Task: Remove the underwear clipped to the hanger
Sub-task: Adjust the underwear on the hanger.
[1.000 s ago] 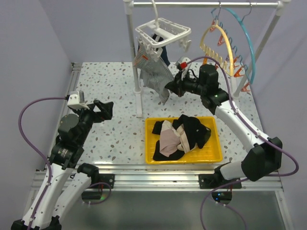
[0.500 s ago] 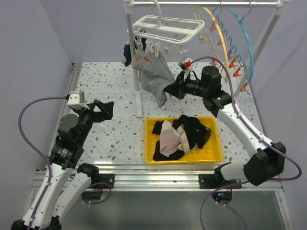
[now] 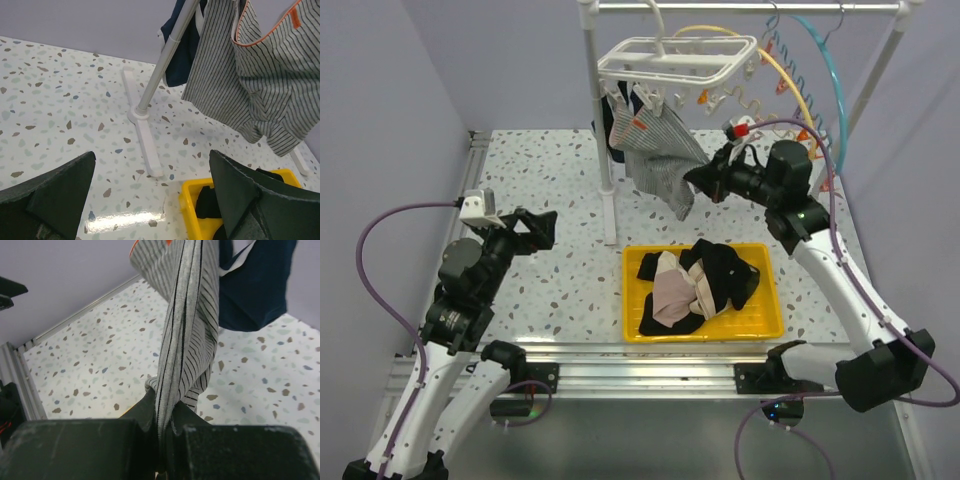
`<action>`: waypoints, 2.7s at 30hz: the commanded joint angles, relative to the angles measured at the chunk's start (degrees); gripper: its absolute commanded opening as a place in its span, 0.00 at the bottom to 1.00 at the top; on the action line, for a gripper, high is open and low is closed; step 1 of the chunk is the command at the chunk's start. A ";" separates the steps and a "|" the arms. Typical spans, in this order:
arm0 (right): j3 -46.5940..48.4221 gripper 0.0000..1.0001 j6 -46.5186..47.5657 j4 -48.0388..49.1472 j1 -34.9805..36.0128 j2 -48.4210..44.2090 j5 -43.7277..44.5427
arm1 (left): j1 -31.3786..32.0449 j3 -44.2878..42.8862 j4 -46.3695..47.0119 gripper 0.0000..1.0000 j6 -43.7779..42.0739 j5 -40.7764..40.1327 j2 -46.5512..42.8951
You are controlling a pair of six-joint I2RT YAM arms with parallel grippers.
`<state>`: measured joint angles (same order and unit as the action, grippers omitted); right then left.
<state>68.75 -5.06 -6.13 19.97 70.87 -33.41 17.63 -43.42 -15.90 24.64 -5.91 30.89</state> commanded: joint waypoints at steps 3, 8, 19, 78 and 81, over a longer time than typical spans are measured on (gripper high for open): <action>2.62 0.00 0.40 -1.69 -3.09 -6.70 1.42 | -0.49 -1.76 2.28 1.00 -0.56 1.34 -0.05; 1.22 0.00 0.49 -4.06 -4.67 -10.84 1.85 | -0.49 -1.93 3.15 1.00 -0.47 2.22 0.57; 1.65 0.00 -0.57 -5.73 -7.48 -16.99 1.77 | -0.49 -2.72 4.12 1.00 -0.39 3.89 1.71; 12.99 0.00 9.62 -19.44 -0.81 -7.94 -22.05 | -0.49 -11.39 49.38 0.94 -34.10 35.41 31.91; 12.37 0.00 10.42 -19.97 -0.72 -7.85 -21.96 | -0.40 -17.55 50.18 0.85 -41.04 40.52 38.86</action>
<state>81.23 2.81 -25.50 19.31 63.70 -55.77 17.63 -53.39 25.43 -4.29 25.30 65.30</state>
